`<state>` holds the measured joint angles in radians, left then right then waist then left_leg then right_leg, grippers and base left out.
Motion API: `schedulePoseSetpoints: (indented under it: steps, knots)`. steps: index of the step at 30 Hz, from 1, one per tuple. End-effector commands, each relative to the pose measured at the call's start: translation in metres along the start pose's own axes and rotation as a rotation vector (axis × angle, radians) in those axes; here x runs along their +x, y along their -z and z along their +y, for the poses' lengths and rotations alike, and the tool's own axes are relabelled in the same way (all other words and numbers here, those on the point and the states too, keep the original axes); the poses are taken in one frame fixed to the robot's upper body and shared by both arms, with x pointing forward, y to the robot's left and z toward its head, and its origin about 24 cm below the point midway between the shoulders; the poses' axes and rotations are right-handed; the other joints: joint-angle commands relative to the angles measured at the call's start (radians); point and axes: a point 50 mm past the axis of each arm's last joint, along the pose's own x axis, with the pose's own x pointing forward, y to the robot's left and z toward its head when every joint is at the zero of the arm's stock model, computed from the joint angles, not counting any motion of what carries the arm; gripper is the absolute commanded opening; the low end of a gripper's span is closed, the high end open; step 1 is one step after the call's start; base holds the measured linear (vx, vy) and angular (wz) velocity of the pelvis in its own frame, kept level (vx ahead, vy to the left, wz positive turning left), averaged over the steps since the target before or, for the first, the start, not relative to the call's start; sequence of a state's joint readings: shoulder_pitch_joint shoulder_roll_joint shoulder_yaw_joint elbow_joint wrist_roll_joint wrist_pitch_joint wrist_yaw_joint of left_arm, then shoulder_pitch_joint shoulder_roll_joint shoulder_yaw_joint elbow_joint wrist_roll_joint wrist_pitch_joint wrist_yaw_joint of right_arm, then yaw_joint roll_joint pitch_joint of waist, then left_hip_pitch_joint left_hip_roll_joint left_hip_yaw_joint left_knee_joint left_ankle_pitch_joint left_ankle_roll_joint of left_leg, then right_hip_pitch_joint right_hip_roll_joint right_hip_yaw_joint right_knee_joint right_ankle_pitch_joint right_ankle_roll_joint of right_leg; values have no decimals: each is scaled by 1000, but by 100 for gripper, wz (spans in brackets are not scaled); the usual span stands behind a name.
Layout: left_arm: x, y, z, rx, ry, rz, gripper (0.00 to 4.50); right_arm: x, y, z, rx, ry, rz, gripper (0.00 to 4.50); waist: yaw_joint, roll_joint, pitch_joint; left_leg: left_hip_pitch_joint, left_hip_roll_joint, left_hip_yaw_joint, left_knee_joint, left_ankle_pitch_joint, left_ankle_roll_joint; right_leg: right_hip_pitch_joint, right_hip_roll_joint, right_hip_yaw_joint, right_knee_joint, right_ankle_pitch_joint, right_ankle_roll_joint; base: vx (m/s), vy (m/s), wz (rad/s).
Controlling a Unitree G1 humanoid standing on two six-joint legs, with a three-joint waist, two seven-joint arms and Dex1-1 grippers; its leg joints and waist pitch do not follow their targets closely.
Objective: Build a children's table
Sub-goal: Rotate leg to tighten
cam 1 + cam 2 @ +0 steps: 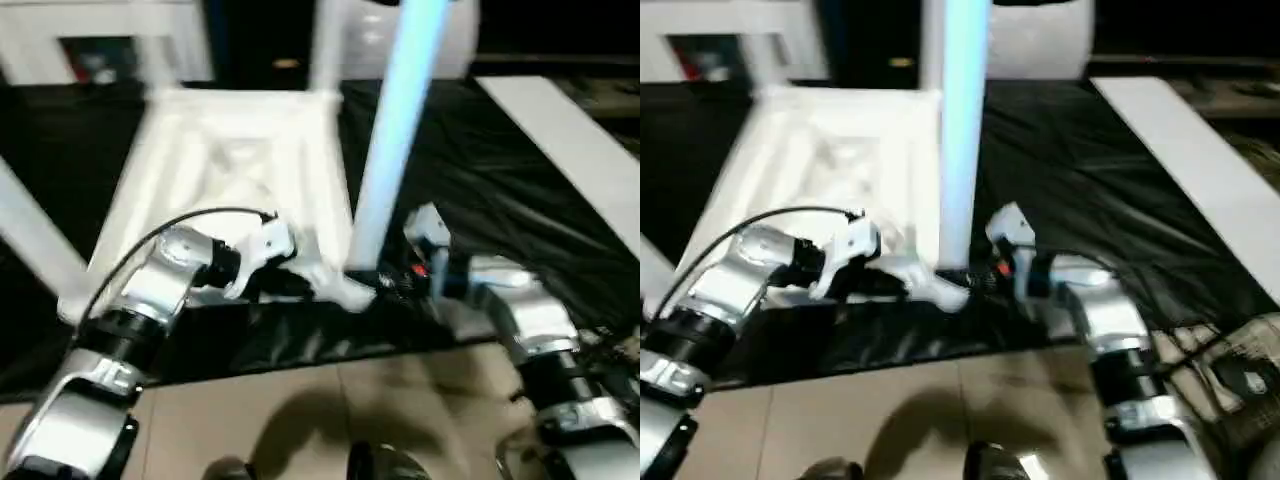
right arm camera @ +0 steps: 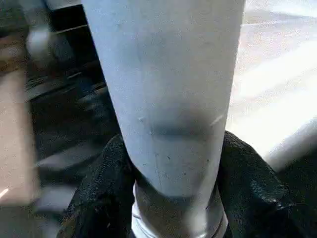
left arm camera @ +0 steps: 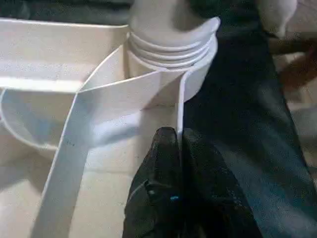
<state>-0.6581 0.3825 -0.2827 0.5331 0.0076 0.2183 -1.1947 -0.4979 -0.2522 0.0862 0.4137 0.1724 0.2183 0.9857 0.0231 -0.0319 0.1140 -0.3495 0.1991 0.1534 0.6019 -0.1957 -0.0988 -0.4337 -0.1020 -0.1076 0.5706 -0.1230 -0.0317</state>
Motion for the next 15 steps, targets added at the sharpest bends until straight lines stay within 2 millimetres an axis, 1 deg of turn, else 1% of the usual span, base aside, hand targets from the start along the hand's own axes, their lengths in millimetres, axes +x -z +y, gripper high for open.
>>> schedulePoseSetpoints:
  steps: [1, 2, 3, 4, 5, 6, 7, 8, 9, 10, 11, 12, 13, 14, 15]
  knots:
    - [17, -25, -4, 28, -7, -86, 0, 19, 9, 11, 37, 45, 32, 197, -2, 11, -77, -6, 4, -1, -74, -283, 16, 68, -38, 15, -104, -672, -30, 0, 0, 0]
    - [24, -33, 0, -22, -87, -122, 0, 33, 9, 16, 74, 133, 11, 196, -12, 13, -80, -6, 5, -3, -72, -293, 22, 74, -39, 6, -112, -666, -28, 0, 0, 0]
    - [24, -33, 0, -22, -87, -122, 0, 33, 9, 16, 74, 133, 11, 196, -21, 21, -80, -4, 13, -6, -76, -309, 25, 75, -40, -3, -116, -635, -42, 0, 0, 0]
    - [27, -36, 2, -45, -132, -137, 0, 40, 8, 18, 84, 190, 6, 196, -23, 25, -81, -3, 15, -8, -76, -316, 25, 78, -41, -5, -116, -612, -48, 0, 0, 0]
    - [30, -39, 4, -65, -167, -151, 0, 45, 8, 19, 100, 243, 2, 196, -28, 23, -79, -6, 15, -9, -79, -325, 28, 80, -38, -7, -116, -596, -51, 0, 0, 0]
    - [34, -42, 5, -86, -202, -162, 0, 52, 6, 19, 125, 305, -8, 196, -32, 20, -75, -4, 14, -10, -80, -352, 32, 79, -34, -16, -124, -603, -45, 0, 0, 0]
    - [37, -46, 7, -107, -252, -175, 0, 60, 4, 19, 145, 378, -18, 196, -38, 25, -68, 12, 11, -9, -74, -389, 29, 67, -34, -28, -138, -640, -37, 0, 0, 0]
    - [40, -48, 7, -117, -274, -182, 0, 64, 3, 19, 154, 417, -22, 196, -49, 31, -72, 25, 13, -13, -69, -416, 32, 71, -38, -46, -148, -641, -31, 0, 0, 0]
    - [44, -53, 7, -125, -299, -192, 0, 72, -1, 19, 180, 479, -35, 196, -53, 32, -72, 22, 21, -19, -75, -431, 36, 81, -39, -53, -145, -620, -28, 0, 0, 0]
    - [46, -55, 7, -128, -311, -197, 0, 75, -2, 20, 195, 506, -33, 196, -61, 39, -70, 0, 42, -29, -91, -464, 40, 104, -38, -54, -124, -557, -23, 0, 0, 0]
    - [47, -57, 7, -130, -322, -201, 0, 78, -2, 20, 207, 527, -26, 196, -59, 48, -66, 1, 62, -33, -107, -519, 42, 107, -37, -40, -99, -477, -37, 0, 0, 0]
    - [48, -59, 6, -128, -324, -202, 0, 80, -5, 21, 192, 520, -36, 196, -57, 40, -61, 17, 54, -26, -108, -562, 34, 91, -37, -33, -105, -481, -48, 0, 0, 0]
    - [49, -60, 5, -126, -324, -202, 0, 81, -6, 21, 179, 513, -45, 196, -57, 39, -61, 31, 39, -18, -96, -552, 30, 79, -43, -34, -120, -515, -52, 0, 0, 0]
    - [49, -60, 5, -121, -323, -202, 0, 80, -8, 20, 182, 507, -66, 196, -60, 33, -61, 36, 11, -9, -75, -488, 32, 75, -49, -50, -148, -608, -32, 0, 0, 0]
    - [49, -60, 5, -120, -325, -202, 0, 79, -8, 19, 186, 508, -76, 266, -58, 34, -64, 33, 8, -9, -72, -453, 36, 80, -55, -51, -150, -623, -26, 53, 19, -2]
